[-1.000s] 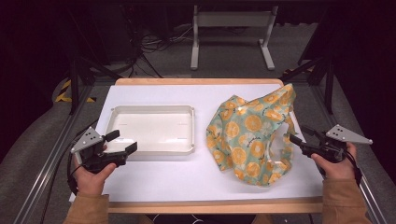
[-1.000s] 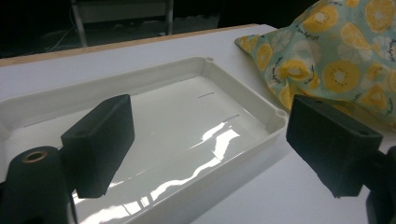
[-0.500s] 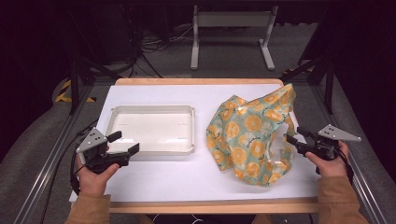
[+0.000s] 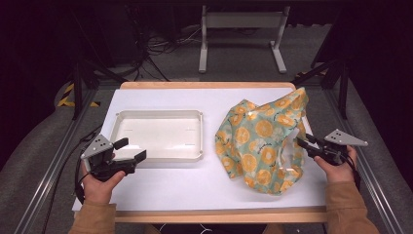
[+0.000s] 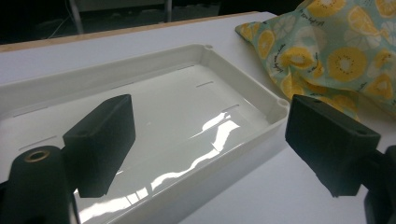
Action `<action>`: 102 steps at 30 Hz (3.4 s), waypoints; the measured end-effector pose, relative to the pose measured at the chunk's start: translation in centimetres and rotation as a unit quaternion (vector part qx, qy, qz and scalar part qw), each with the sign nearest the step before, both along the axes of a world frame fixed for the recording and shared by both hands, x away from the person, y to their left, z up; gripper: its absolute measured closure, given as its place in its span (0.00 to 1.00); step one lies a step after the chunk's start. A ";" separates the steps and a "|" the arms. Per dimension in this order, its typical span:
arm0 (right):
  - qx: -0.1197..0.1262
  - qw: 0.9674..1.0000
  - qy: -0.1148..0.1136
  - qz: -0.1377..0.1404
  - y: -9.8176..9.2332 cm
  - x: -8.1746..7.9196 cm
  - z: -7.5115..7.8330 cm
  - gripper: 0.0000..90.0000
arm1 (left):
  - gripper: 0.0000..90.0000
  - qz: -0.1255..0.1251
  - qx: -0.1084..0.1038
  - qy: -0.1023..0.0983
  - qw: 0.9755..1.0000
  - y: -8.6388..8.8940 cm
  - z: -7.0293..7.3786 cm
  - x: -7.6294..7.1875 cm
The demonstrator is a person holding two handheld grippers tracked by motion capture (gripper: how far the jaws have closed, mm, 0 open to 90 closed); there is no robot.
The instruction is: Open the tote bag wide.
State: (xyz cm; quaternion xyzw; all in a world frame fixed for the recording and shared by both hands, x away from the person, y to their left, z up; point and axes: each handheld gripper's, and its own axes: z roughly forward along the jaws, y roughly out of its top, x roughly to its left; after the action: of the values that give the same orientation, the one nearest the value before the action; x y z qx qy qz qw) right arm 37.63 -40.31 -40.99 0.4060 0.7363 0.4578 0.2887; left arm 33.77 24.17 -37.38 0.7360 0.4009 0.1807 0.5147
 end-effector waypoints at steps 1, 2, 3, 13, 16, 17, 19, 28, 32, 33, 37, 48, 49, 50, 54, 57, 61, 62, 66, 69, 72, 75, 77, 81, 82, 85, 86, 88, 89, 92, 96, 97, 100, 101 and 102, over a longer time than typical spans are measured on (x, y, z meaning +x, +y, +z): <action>-0.001 1.000 -0.001 0.003 0.0 0.0 0.1 0.78 | 0.19 0.000 -0.002 0.001 1.000 0.0 0.0 0.0; 0.000 1.000 -0.001 0.006 -0.1 -0.1 0.1 0.82 | 0.19 0.000 -0.004 0.001 1.000 0.1 0.0 0.0; 0.000 1.000 0.000 0.007 -0.2 -0.1 0.2 0.86 | 0.19 0.001 -0.005 0.001 1.000 0.1 0.0 0.0; 0.007 1.000 -0.019 0.021 -0.2 -1.3 1.8 0.97 | 0.19 -0.002 -0.003 0.002 1.000 0.0 0.0 0.0; 0.014 0.999 -0.027 0.024 -0.4 -1.9 2.6 0.98 | 0.19 -0.002 -0.010 0.003 1.000 0.0 0.0 -0.1; 0.017 0.999 -0.030 0.026 -0.4 -2.1 2.8 0.98 | 0.19 -0.003 -0.011 0.003 1.000 0.0 0.0 0.0; 0.018 0.999 -0.036 0.029 -0.3 -2.4 3.3 0.98 | 0.19 -0.003 -0.010 0.003 1.000 0.0 0.0 0.0; 0.019 0.997 -0.062 0.049 0.6 -3.7 5.7 0.99 | 0.19 -0.005 -0.005 0.005 1.000 -0.1 -0.1 0.0; 0.025 0.995 -0.072 0.057 0.9 -4.2 6.4 0.99 | 0.19 -0.005 -0.005 0.005 1.000 -0.2 -0.1 0.0; 0.025 0.995 -0.073 0.058 0.9 -4.3 6.6 0.99 | 0.19 -0.005 -0.004 0.004 1.000 -0.2 -0.1 0.0; 0.028 0.994 -0.082 0.065 1.2 -4.7 7.3 0.99 | 0.19 -0.006 -0.003 0.003 1.000 -0.3 -0.1 0.0; 0.031 0.992 -0.098 0.072 1.6 -5.6 8.6 0.99 | 0.19 -0.007 -0.003 0.009 1.000 -0.4 -0.3 0.1; 0.034 0.991 -0.101 0.076 1.7 -5.6 8.8 0.99 | 0.19 -0.007 -0.003 0.009 1.000 -0.5 -0.4 0.1; 0.035 0.991 -0.102 0.077 1.8 -5.7 8.9 0.98 | 0.19 -0.007 -0.002 0.009 1.000 -0.5 -0.4 0.1; 0.045 0.988 -0.112 0.093 2.2 -5.7 9.0 0.98 | 0.19 -0.007 -0.002 0.010 1.000 -0.6 -0.4 0.0; 0.049 0.987 -0.117 0.100 2.6 -5.7 9.2 0.98 | 0.18 -0.008 -0.001 0.010 1.000 -0.7 -0.3 0.0; 0.052 0.986 -0.115 0.109 3.3 -5.2 9.3 0.98 | 0.18 -0.007 -0.001 0.009 1.000 -0.9 -0.4 0.1; 0.053 0.986 -0.115 0.110 3.5 -5.1 9.3 0.98 | 0.18 -0.007 0.000 0.009 1.000 -0.9 -0.4 0.1; 0.056 0.984 -0.119 0.122 4.3 -4.8 9.8 0.98 | 0.18 -0.009 0.001 0.012 1.000 -1.0 -0.4 0.1; 0.058 0.983 -0.122 0.128 4.7 -4.7 10.0 0.98 | 0.18 -0.010 0.001 0.010 1.000 -1.1 -0.4 0.1; 0.060 0.981 -0.126 0.137 5.4 -4.5 10.3 0.97 | 0.18 -0.010 0.002 0.011 1.000 -1.1 -0.5 0.1; 0.063 0.979 -0.126 0.145 6.1 -4.3 10.6 0.97 | 0.18 -0.012 0.002 0.012 1.000 -1.2 -0.5 0.1; 0.062 0.979 -0.127 0.149 6.4 -4.1 10.7 0.97 | 0.18 -0.014 0.004 0.012 1.000 -1.3 -0.6 0.1; 0.065 0.977 -0.129 0.157 7.1 -3.9 11.0 0.97 | 0.18 -0.016 0.002 0.014 1.000 -1.5 -0.6 0.1; 0.064 0.977 -0.130 0.160 7.3 -3.9 11.1 0.97 | 0.18 -0.016 0.002 0.014 1.000 -1.5 -0.6 0.1; 0.064 0.975 -0.130 0.167 7.8 -3.8 11.4 0.97 | 0.18 -0.020 0.004 0.014 1.000 -1.7 -0.7 0.2; 0.064 0.975 -0.130 0.167 7.8 -3.8 11.4 0.97 | 0.18 -0.020 0.004 0.014 1.000 -1.7 -0.7 0.2; 0.063 0.974 -0.131 0.172 8.3 -3.8 11.7 0.97 | 0.18 -0.022 0.005 0.014 1.000 -1.9 -0.7 0.2; 0.062 0.974 -0.133 0.174 8.5 -3.7 11.9 0.97 | 0.18 -0.023 0.005 0.015 1.000 -1.9 -0.7 0.1; 0.063 0.972 -0.136 0.180 8.9 -3.6 12.2 0.97 | 0.18 -0.023 0.008 0.013 1.000 -1.9 -0.6 0.1; 0.061 0.970 -0.138 0.191 9.6 -3.4 12.7 0.97 | 0.17 -0.023 0.002 0.013 1.000 -1.6 -0.5 0.1; 0.061 0.970 -0.137 0.192 9.9 -3.4 12.8 0.97 | 0.17 -0.024 0.001 0.014 1.000 -1.6 -0.5 0.1; 0.057 0.969 -0.136 0.199 10.5 -3.2 13.1 0.97 | 0.17 -0.034 -0.001 0.016 0.999 -2.1 -0.4 0.0; 0.057 0.968 -0.136 0.201 10.7 -3.1 13.1 0.97 | 0.17 -0.038 -0.002 0.016 0.999 -2.3 -0.3 0.0; 0.055 0.968 -0.136 0.202 10.8 -3.0 13.1 0.97 | 0.17 -0.041 0.000 0.014 0.999 -2.5 -0.3 0.0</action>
State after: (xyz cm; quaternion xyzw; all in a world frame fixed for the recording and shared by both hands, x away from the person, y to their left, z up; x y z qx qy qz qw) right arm 34.61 -29.47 -27.85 0.1977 0.7306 0.5973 0.2652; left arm 33.76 21.70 -37.65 0.7547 0.3773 0.1488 0.5157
